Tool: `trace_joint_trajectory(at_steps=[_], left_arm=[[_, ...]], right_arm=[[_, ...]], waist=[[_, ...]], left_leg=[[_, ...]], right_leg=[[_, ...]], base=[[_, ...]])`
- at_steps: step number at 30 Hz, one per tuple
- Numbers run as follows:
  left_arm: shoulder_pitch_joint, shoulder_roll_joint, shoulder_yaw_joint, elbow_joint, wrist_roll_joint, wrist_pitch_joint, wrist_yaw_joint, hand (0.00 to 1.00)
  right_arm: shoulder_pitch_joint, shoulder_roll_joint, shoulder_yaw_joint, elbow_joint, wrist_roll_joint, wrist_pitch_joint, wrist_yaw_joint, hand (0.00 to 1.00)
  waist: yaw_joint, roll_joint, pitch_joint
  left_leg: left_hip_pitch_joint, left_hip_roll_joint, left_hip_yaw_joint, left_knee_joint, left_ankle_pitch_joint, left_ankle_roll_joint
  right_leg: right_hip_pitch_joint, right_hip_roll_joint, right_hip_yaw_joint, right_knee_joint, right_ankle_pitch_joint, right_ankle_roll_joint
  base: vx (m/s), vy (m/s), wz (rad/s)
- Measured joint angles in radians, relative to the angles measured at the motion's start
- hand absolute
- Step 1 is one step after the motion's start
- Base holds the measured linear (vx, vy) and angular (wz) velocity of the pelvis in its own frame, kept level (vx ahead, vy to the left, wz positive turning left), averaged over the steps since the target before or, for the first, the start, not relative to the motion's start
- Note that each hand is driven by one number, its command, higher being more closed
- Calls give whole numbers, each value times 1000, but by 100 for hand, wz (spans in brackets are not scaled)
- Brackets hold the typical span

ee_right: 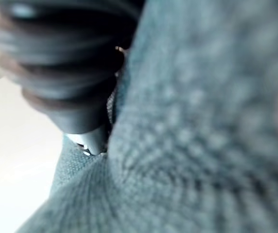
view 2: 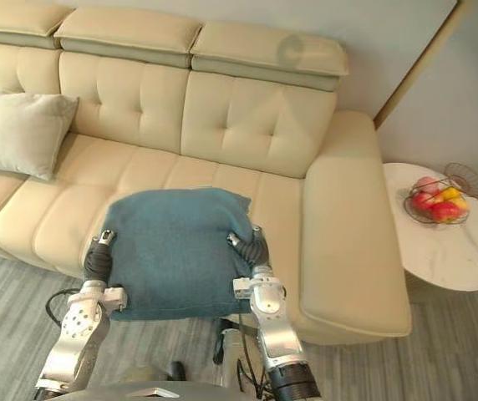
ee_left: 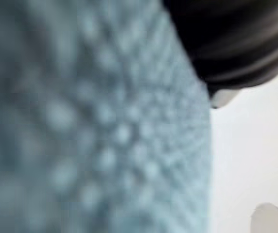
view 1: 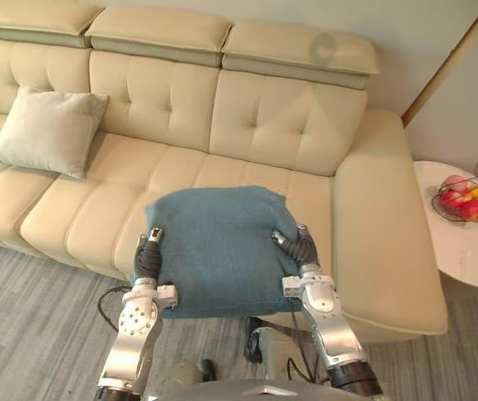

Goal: Pick up cushions and gather them together orderly.

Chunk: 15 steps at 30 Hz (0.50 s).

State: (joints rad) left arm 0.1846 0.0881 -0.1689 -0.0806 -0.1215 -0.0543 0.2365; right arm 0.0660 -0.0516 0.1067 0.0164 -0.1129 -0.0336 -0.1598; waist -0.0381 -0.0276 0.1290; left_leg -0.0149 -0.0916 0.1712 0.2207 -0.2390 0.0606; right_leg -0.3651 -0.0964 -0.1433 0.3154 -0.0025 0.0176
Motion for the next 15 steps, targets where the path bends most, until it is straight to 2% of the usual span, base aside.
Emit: trace_joint_trajectory(at_steps=[1, 2, 3, 4, 5, 6, 7, 8, 9, 11, 12, 13, 14, 15], left_arm=[[0, 0, -12, 0, 3, 0, -1, 100], [1, -3, -43, 0, 7, 0, -3, 100], [4, -21, -55, -2, 7, 1, -8, 100], [8, -28, -56, -3, 6, 1, -9, 100], [22, -42, -57, -12, 6, 1, -9, 100], [50, -50, -58, -46, 5, 0, -14, 100], [58, -55, -58, -77, 5, -4, -23, 100], [57, -57, -58, -87, 4, -6, -24, 100], [56, -61, -57, -115, 5, -13, -27, 100], [56, -65, -57, -139, 5, -16, -33, 100], [59, -69, -56, -146, 5, -16, -33, 100], [64, -74, -57, -149, 6, -17, -33, 100], [79, -77, -48, -143, 6, -17, -32, 100], [89, -76, -47, -143, 6, -14, -30, 100]], right_arm=[[21, -4, -5, -15, 0, 0, 0, 100], [68, -17, -17, -45, 8, 0, 0, 100], [118, -32, -15, -91, 11, 9, -1, 100], [131, -40, -13, -111, 11, 13, -2, 100], [157, -58, -10, -166, 17, 14, -3, 100], [185, -75, -9, -248, 28, 13, -4, 100], [189, -78, -10, -301, 28, 8, -14, 100], [187, -78, -11, -317, 28, 7, -21, 100], [186, -78, -12, -328, 28, -9, -28, 100], [190, -77, -12, -329, 29, -10, -31, 100], [192, -74, -12, -329, 29, -10, -32, 100], [197, -76, -12, -333, 30, -10, -31, 100], [202, -56, -8, -310, 29, -6, -26, 100], [221, -32, -8, -309, 28, -2, -25, 100]], waist=[[-14, 10, 0], [-36, 43, 0], [-36, 46, -1], [-34, 46, -1], [-29, 51, -3], [-12, 58, -11], [8, 71, -23], [13, 75, -26], [18, 77, -28], [29, 71, -24], [34, 84, -34], [39, 104, -47], [50, 90, -57], [50, 74, -62]], left_leg=[[1, 3, -24, 8, -12, -6], [9, 33, -63, 33, -27, -24], [-5, 54, -43, 154, -23, -39], [-15, 63, -27, 210, -15, -52], [-57, 91, 18, 369, 21, -87], [-142, 173, 110, 597, 63, -71], [-201, 252, 161, 695, 26, -60], [-223, 276, 164, 704, 11, -64], [-262, 320, 160, 677, -21, -69], [-256, 335, 133, 486, -30, -76], [-228, 322, 86, 263, 11, -86], [-200, 316, 51, 152, 83, -90], [-174, 291, 7, 104, 178, -183], [-172, 268, -25, 110, 176, -183]], right_leg=[[8, 3, -7, 5, 19, -10], [53, 6, -58, 15, -5, -11], [108, -3, -96, 31, -36, -29], [124, -5, -99, 42, -43, -35], [157, -6, -102, 48, -56, -47], [231, -2, -100, -13, -70, -47], [273, 9, -85, -64, -74, -42], [283, 9, -80, -78, -74, -41], [308, -2, -62, -104, -73, -40], [333, -30, -37, -106, -74, -34], [337, -49, -11, -95, -84, 4], [334, -46, 5, -91, -95, 34], [339, -67, 57, -99, -140, 124], [341, -81, 58, -109, -127, 111]], base=[[376, -92, 79], [491, -129, 110], [501, -133, 94], [411, -97, 52], [378, -55, 9], [522, -31, -15], [503, -2, -28], [391, 58, -36], [242, 128, -29], [213, 238, -37], [157, 316, -42], [190, 430, -71], [145, 332, -54], [168, 358, -39]])
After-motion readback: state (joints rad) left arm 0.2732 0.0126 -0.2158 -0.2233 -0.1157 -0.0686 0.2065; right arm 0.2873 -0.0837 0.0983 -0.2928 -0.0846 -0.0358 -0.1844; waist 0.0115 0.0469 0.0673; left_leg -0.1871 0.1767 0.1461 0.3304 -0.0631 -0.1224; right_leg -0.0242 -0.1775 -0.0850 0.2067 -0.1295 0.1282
